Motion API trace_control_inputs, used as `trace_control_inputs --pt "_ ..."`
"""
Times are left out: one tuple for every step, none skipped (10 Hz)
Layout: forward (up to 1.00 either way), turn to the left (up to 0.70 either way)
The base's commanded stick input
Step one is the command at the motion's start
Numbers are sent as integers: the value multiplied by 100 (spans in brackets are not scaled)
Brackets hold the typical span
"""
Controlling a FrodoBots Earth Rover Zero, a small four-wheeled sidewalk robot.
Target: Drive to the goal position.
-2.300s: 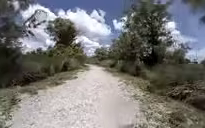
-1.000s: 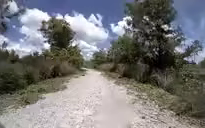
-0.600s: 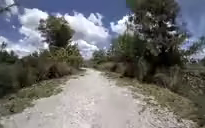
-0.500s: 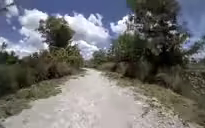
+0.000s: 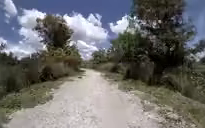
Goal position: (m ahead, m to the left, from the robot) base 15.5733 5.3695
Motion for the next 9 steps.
trace_control_inputs --pt "70 0" --pt "70 0" --pt "70 0" --pt "70 0" --pt "70 0" --pt "70 0" --pt "70 0" --pt "70 0" --pt "70 0"
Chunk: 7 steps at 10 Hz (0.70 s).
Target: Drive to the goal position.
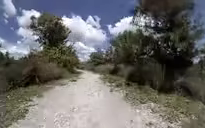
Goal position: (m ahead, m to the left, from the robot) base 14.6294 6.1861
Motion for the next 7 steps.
trace_control_inputs --pt "70 0" --pt "70 0" --pt "70 0" --pt "70 0" --pt "70 0" --pt "70 0" --pt "70 0"
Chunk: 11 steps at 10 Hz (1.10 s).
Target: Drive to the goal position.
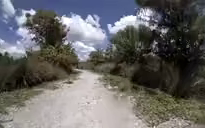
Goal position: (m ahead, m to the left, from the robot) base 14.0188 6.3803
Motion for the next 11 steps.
trace_control_inputs --pt "70 0" --pt "70 0" --pt "70 0" --pt "70 0" --pt "70 0" --pt "70 0" --pt "70 0" --pt "70 0" --pt "70 0" --pt "70 0" --pt "70 0"
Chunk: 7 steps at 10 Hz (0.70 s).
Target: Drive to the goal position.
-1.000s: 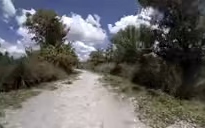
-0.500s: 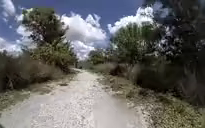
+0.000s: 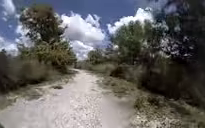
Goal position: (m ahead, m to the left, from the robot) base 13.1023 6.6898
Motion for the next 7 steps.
trace_control_inputs --pt "70 0" --pt "70 0" --pt "70 0" --pt "70 0" --pt "70 0" --pt "70 0" --pt "70 0"
